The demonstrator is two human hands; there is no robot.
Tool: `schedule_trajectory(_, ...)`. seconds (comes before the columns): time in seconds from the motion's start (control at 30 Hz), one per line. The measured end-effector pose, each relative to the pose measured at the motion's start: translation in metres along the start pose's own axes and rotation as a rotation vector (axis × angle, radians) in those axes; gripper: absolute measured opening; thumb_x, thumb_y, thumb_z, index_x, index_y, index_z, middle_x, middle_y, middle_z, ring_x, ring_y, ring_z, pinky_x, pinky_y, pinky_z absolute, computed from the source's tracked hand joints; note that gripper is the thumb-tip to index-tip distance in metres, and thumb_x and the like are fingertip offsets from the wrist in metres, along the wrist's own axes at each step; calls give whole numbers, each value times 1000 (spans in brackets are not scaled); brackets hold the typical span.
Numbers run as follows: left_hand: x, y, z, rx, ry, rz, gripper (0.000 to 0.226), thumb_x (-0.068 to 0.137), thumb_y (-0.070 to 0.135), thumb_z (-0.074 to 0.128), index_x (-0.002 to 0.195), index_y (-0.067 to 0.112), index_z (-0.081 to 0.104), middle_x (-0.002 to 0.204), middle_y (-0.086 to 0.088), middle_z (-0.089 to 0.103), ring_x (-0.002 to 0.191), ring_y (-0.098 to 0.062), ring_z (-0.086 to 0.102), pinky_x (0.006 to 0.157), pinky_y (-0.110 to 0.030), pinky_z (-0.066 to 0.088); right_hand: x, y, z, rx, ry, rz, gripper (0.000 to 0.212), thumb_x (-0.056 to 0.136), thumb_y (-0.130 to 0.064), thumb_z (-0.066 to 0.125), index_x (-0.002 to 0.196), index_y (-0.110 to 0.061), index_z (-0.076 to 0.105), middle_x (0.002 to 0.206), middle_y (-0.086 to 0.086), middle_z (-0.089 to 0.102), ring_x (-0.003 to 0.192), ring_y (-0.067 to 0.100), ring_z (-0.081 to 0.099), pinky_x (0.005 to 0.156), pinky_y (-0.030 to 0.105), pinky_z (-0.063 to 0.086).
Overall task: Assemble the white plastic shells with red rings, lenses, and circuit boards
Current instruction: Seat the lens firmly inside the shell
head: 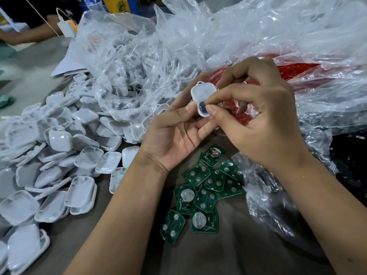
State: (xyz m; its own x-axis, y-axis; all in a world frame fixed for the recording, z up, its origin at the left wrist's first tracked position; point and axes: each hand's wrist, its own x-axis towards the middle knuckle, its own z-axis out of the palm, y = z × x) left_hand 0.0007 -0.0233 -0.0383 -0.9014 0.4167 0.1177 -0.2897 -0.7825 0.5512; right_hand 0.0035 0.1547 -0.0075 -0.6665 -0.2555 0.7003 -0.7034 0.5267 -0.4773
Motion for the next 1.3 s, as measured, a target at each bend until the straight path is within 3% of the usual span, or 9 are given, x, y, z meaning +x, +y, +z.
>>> schedule_trajectory(0.17,0,0,1,1,-4,-7,58,74,-7,79,129,5,67,119,-18,72,101,-31,74,92,-40,61,1,0,-1,21,-18,6,8,90,-17,78,93,-11,82,101,5,66,103,24,55,82,23,40)
schedule_trajectory(0.57,-1,2,3,11,4,-9,74,71,-5,81,141,8,58,151,-22,47,107,-33,72,94,-39,60,0,1,0,8,-25,-89,7,92,-15,77,96,-12,83,102,10,67,103,27,54,83,24,41)
schedule_trajectory(0.77,-1,2,-2,-41,-15,5,60,80,-7,71,138,4,60,130,-21,64,106,-35,72,96,-41,59,0,0,1,43,3,-117,9,94,-14,75,99,-13,82,102,8,66,103,28,56,83,33,47)
schedule_trajectory(0.93,-3,3,-1,-86,-71,-19,53,86,-9,63,137,2,59,129,-33,62,109,-50,68,97,-46,58,1,4,-1,210,142,-16,16,100,-10,63,108,-8,76,101,10,67,97,31,65,76,48,55)
schedule_trajectory(1.17,-5,3,-2,-118,-86,-39,56,83,-10,65,137,4,60,129,-37,60,108,-55,66,92,-48,60,2,5,-3,197,206,7,17,100,-8,59,96,-6,76,93,5,65,89,17,63,73,39,54)
schedule_trajectory(1.3,-5,4,-3,-80,-105,-39,55,84,-7,67,136,9,62,129,-30,63,108,-50,68,95,-45,60,0,5,-3,156,186,-25,17,98,-8,63,93,-3,77,92,11,66,88,26,63,68,37,50)
